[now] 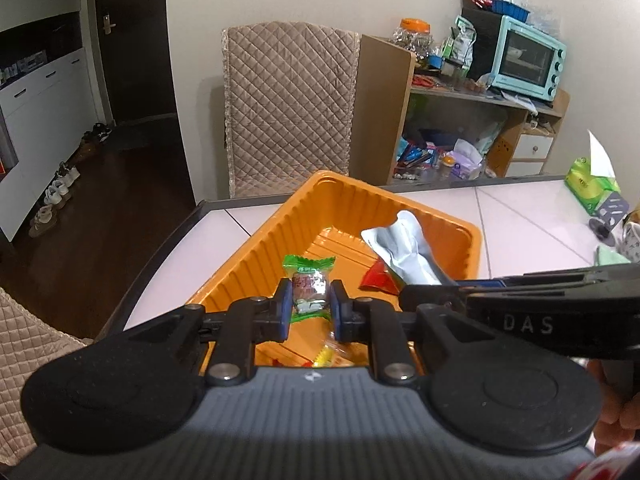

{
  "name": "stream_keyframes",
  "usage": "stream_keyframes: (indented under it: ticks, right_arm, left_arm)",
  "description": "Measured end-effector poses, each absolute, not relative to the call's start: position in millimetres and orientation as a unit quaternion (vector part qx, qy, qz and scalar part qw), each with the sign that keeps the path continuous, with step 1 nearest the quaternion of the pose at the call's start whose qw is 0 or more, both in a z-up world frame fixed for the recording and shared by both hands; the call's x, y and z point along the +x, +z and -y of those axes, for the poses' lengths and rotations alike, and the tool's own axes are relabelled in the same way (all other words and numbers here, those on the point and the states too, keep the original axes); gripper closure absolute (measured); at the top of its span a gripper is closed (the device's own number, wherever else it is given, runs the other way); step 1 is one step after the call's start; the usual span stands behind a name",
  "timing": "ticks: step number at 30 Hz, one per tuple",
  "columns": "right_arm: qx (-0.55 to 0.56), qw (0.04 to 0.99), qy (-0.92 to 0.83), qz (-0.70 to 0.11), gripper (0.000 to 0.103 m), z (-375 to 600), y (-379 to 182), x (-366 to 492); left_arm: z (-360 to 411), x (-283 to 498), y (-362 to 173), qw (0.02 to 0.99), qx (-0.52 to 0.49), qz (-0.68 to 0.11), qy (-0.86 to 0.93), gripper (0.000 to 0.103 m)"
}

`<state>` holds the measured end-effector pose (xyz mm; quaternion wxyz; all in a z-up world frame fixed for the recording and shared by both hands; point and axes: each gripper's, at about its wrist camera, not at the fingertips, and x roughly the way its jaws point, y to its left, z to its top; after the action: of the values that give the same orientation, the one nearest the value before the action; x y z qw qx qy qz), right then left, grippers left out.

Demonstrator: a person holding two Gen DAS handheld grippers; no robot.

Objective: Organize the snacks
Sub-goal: 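Carry both snacks over the orange tray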

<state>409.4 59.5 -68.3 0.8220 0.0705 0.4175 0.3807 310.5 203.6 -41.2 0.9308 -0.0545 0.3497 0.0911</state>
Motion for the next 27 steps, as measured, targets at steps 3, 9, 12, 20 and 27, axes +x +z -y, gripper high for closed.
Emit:
stream_keyframes:
  ticks: [3,9,12,20,27]
  right_arm:
    - [0.075,0.823,0.374,-0.422,0.078,-67,-77,419]
    - [0.071,0.826,0.362,-0.427,0.078,-76,-93,432]
    - [0.070,0.828,0.355,-0.429,0.078,-78,-102,439]
    - [0.076,0.832,0.344,-0.428,0.074,-81,-114,447]
    - [0.076,0.830,0.347,-0.430,0.068,-78,-114,447]
  left_arm:
    - [-211,321,-49,0.927,-0.054,-0.359,0.093,0.085]
    - [-219,337,-64,0.922,-0.054,-0.370,0.095,0.085]
    - [-220,342,-68,0.922,-0.053,-0.373,0.095,0.086]
    - [-225,349,-78,0.918,-0.054,-0.381,0.096,0.085]
    - [-227,350,-81,0.917,-0.054,-0.383,0.094,0.085]
